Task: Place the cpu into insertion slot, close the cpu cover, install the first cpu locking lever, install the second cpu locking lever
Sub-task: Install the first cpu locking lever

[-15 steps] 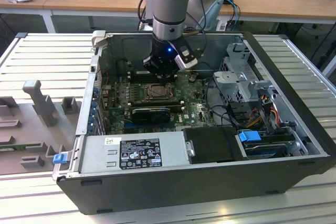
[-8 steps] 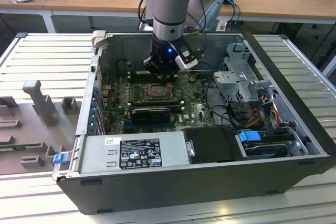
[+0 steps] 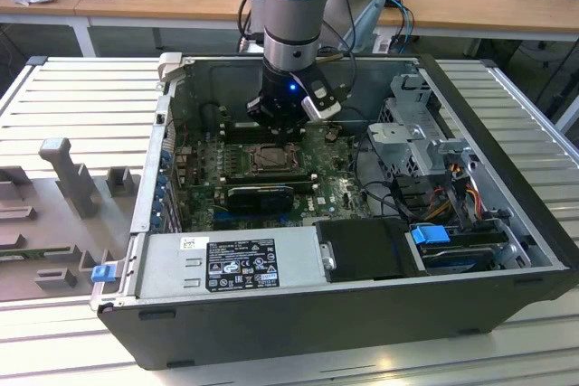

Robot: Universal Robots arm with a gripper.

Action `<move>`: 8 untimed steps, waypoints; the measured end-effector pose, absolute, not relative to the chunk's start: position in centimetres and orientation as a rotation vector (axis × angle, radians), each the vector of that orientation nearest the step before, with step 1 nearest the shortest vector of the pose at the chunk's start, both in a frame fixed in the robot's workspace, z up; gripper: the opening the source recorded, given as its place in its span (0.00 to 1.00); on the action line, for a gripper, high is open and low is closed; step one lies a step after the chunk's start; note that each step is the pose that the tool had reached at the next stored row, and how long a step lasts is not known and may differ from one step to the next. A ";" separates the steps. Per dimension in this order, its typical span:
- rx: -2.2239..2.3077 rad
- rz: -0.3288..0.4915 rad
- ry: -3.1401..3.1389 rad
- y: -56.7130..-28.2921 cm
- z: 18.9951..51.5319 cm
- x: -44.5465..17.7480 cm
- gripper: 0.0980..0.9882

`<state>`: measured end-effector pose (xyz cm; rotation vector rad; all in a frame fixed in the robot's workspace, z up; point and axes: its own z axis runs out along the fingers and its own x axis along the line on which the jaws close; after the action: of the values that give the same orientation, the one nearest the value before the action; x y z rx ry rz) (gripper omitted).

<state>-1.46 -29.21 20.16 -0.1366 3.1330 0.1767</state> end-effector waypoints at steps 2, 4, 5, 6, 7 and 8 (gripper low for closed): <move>-0.137 0.177 3.133 -29.2 20.2 -1.5 0.01; -0.137 0.177 3.133 -29.2 20.6 -1.5 0.01; -0.137 0.177 3.133 -29.2 20.8 -1.5 0.01; -0.137 0.176 3.133 -29.2 21.1 -1.5 0.01; -0.137 0.174 3.133 -29.2 21.4 -1.5 0.01; -0.137 0.173 3.133 -29.2 21.6 -1.4 0.01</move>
<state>-1.45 -29.20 21.59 -0.1370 3.1332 0.1732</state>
